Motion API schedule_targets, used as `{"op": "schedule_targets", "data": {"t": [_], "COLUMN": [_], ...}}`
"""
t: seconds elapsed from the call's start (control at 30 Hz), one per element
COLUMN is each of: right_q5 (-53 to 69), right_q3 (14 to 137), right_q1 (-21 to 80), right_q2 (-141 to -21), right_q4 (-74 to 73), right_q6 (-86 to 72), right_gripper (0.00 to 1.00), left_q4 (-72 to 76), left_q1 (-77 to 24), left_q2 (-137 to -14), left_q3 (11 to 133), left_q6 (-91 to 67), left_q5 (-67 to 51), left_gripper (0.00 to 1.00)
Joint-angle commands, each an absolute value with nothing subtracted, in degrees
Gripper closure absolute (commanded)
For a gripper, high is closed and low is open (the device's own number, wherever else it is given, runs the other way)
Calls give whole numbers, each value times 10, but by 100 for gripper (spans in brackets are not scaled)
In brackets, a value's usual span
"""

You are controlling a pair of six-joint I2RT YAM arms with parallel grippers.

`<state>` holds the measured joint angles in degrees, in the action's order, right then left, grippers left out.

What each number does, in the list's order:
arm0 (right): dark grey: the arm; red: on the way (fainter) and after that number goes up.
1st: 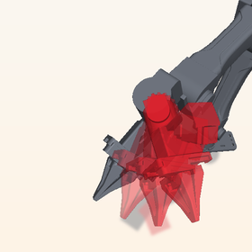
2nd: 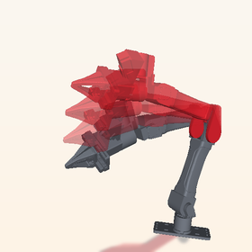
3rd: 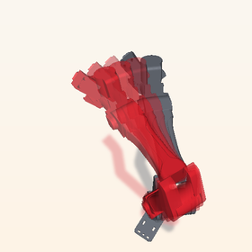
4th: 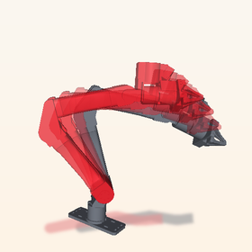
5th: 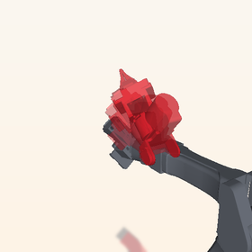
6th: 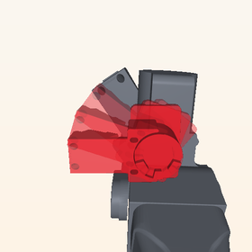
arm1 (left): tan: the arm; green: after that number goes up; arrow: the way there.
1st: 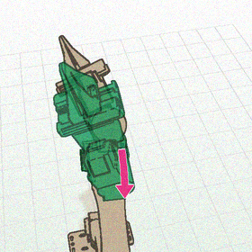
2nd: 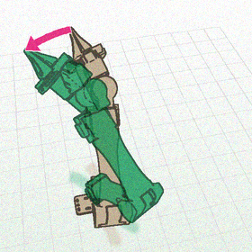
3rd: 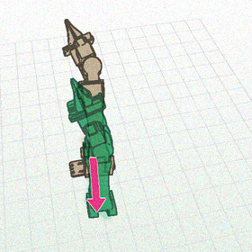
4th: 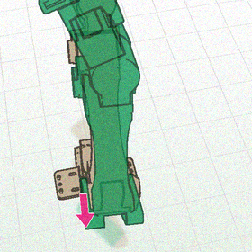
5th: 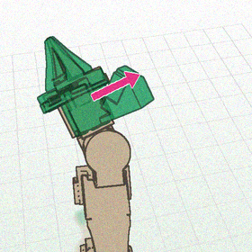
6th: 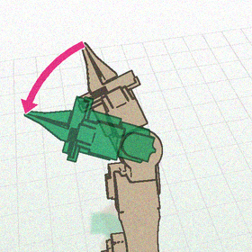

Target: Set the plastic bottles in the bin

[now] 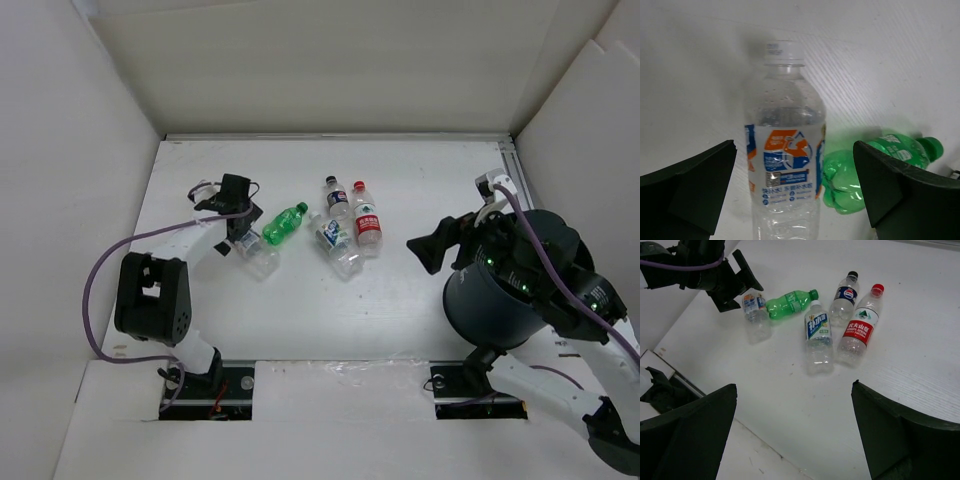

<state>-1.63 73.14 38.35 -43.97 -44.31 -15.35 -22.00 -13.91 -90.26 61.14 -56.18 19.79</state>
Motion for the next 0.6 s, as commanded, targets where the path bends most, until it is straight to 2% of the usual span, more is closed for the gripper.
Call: {"op": "schedule_targets", "data": {"t": [0.0,0.13,0.27,0.3,0.37,0.43,0.57], "right_q5": [2,16,22,28,28,28,40], "right_q3": [730,725,720,720,720,720,720], "right_q1": [388,393,393,393,393,393,398], "right_q2": [-435,-435,-440,-440,-440,-440,-446], "right_q4": [-404,-392,-386,-386,-386,-386,-380], "right_q6": [-144,-144,-144,-144,-144,-144,-144], "right_gripper": [0,0,0,0,0,0,0], "left_q4": [-199,-193,-171,-165,-159,-154,-176], "left_q1": [-124,-124,-111,-105,-90,-77,-77], "left_q2": [-908,-946,-974,-981,-986,-986,-951], "left_q3": [592,592,580,571,560,546,541], "left_q6": [-564,-563,-569,-569,-569,-569,-581], "left_q5": [183,171,160,155,149,149,167], "left_gripper": [0,0,10,23,36,61,83]}}
